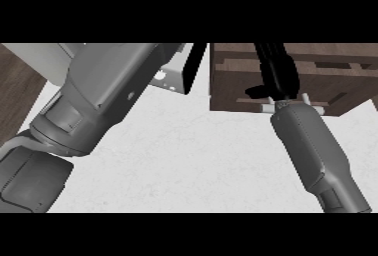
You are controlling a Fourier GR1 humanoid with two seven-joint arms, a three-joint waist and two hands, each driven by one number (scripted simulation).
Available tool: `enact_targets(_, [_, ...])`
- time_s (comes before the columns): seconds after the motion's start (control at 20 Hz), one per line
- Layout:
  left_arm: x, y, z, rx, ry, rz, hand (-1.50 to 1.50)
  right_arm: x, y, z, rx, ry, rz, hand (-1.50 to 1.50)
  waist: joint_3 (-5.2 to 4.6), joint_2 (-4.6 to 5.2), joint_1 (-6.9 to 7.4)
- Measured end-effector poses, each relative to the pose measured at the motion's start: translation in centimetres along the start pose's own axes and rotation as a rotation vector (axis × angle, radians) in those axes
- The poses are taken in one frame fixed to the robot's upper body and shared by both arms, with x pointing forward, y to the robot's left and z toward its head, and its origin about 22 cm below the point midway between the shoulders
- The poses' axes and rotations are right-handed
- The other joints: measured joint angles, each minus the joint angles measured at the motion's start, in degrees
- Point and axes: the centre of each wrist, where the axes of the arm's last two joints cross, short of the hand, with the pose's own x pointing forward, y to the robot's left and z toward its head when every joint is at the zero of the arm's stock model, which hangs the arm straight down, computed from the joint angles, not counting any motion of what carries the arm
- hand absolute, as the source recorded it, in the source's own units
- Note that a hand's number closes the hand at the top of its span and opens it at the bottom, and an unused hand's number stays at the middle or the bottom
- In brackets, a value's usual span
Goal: Pick up the can, place it into the drawer and close the drawer
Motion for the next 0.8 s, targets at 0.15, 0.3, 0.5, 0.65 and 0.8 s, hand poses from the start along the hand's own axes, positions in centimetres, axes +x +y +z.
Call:
enact_targets(0.15, [-0.3,1.0,-0.1,-0.002,0.007,0.005,-1.50,0.0,-0.1,-1.5,-0.039,0.009,0.021,-1.50,-0.01,0.02,0.65])
enact_targets(0.3, [-0.3,1.8,-0.1,-0.003,0.007,0.004,-1.50,-0.1,-0.1,-2.7,-0.063,0.017,0.038,-1.50,-0.03,0.05,1.29])
enact_targets(0.5, [-0.2,3.3,-0.2,-0.006,0.012,-0.001,-1.50,0.6,-0.5,-4.5,-0.073,0.019,0.057,-1.50,0.02,0.27,1.92])
enact_targets(0.65, [-0.2,4.5,-0.3,-0.016,0.012,0.001,-1.50,0.6,-0.7,-5.2,-0.066,0.021,0.068,-1.50,0.04,0.39,2.53])
enact_targets(0.8, [-0.5,5.0,0.1,-0.023,0.012,-0.004,-1.50,0.6,-1.0,-5.8,-0.054,0.025,0.075,-1.50,0.16,0.51,3.05])
